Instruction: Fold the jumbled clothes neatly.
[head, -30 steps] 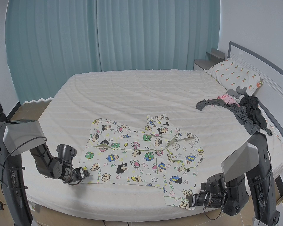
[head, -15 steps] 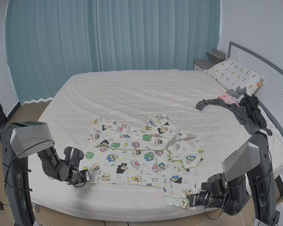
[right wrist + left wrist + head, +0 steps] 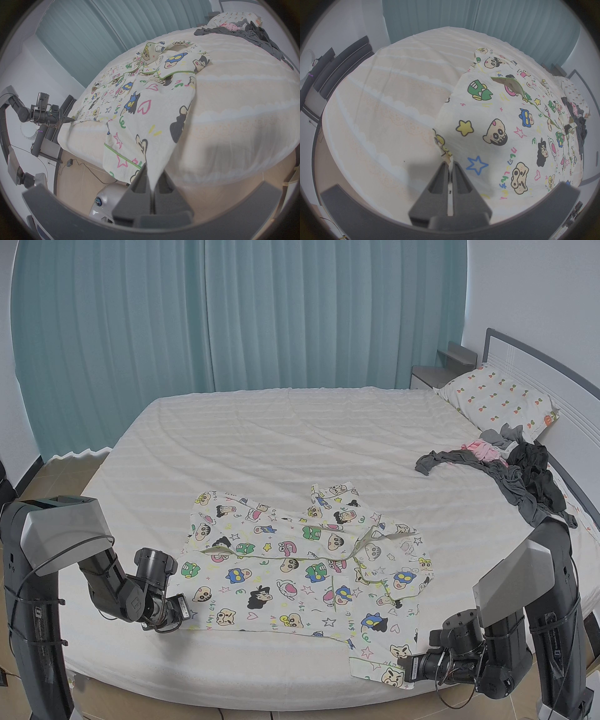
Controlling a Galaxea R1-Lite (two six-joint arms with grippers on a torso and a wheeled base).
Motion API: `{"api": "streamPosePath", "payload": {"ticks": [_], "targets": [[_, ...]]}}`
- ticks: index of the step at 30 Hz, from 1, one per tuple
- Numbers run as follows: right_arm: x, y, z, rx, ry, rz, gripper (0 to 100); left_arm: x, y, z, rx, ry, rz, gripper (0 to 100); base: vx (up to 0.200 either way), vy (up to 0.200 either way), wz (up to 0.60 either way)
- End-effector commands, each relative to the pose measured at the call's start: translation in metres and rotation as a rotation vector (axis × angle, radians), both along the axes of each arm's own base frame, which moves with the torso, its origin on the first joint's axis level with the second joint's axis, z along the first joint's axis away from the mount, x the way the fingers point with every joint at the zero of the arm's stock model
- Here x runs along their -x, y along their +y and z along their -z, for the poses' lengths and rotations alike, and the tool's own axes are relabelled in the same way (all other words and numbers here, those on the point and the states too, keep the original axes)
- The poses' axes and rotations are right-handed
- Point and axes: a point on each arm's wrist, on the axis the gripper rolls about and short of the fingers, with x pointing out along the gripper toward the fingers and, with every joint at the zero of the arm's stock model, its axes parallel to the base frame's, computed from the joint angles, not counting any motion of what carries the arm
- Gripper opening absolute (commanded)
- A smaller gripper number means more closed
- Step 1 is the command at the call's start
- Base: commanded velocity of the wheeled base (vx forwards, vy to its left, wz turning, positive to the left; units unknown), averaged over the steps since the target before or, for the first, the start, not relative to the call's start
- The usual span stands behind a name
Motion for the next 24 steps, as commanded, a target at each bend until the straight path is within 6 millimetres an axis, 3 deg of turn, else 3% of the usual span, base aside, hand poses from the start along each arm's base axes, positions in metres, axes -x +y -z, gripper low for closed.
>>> {"api": "streamPosePath", "payload": {"ticks": [1,12,24], "targets": [[0.007,-0.002,-0.009,0.000,-0.002,-0.015,0,0.008,0.001,-0.006,-0.005,0.006,0.000,0,0.000,0.000,0.00],[0.018,-0.004,-0.010,0.025,0.031,-0.032,0,0.019,0.004,-0.006,-0.009,0.032,-0.002,0,0.000,0.000,0.00],[0.030,-0.012,-0.016,0.056,0.059,-0.047,0,0.047,0.007,-0.011,-0.018,0.085,0.004,0,0.000,0.000,0.00]]}}
